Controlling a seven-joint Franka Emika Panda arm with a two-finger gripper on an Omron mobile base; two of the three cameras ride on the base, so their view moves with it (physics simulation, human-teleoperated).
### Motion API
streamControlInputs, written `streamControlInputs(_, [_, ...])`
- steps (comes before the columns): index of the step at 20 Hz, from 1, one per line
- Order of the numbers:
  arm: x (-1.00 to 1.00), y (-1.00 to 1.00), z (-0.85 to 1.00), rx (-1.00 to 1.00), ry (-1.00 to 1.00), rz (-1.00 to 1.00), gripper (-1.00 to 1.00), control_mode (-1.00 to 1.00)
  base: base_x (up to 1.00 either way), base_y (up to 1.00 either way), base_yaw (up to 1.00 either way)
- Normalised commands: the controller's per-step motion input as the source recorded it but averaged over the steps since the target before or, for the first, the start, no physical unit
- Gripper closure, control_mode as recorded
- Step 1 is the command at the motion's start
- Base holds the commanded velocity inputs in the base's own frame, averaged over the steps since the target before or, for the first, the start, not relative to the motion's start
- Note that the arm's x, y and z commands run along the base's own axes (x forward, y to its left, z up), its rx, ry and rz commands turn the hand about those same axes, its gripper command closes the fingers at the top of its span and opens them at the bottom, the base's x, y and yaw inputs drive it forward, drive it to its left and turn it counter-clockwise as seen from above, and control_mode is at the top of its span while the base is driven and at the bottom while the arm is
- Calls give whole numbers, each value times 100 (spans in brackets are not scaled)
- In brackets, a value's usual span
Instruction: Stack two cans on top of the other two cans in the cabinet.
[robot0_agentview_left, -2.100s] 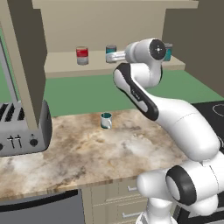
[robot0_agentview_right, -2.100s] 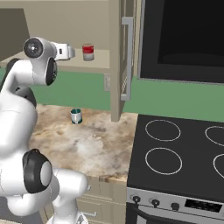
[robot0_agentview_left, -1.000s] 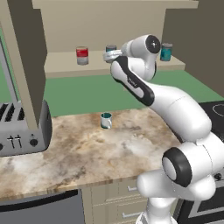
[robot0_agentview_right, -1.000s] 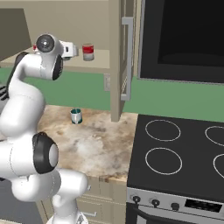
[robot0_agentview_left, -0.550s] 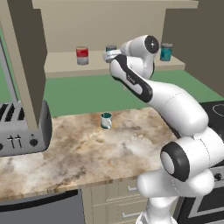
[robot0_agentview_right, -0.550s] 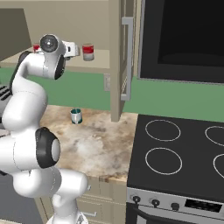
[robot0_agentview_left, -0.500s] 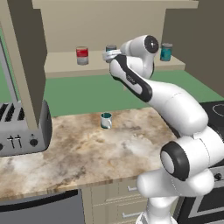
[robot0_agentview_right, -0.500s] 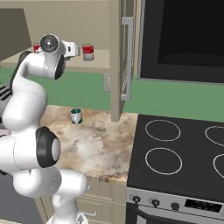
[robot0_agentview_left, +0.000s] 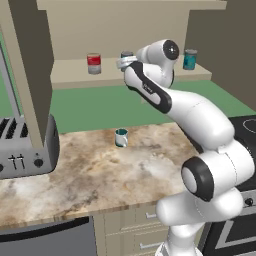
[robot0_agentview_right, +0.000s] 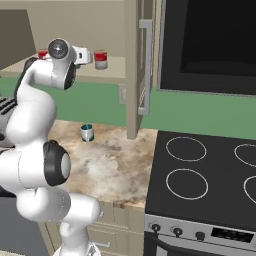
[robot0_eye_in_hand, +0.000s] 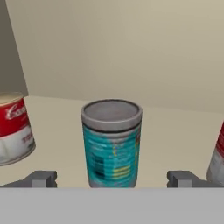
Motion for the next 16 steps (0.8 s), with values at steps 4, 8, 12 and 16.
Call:
streamControlInputs(4, [15, 1, -5, 0, 1, 0, -100, -100, 0, 0, 0])
streamControlInputs(8, [19, 4, -5, 0, 1, 0, -100, -100, 0, 0, 0])
streamControlInputs(12, [17, 3, -3, 0, 0, 0, -100, -100, 0, 0, 0])
streamControlInputs(16, [17, 2, -4, 0, 1, 0, -100, -100, 0, 0, 0])
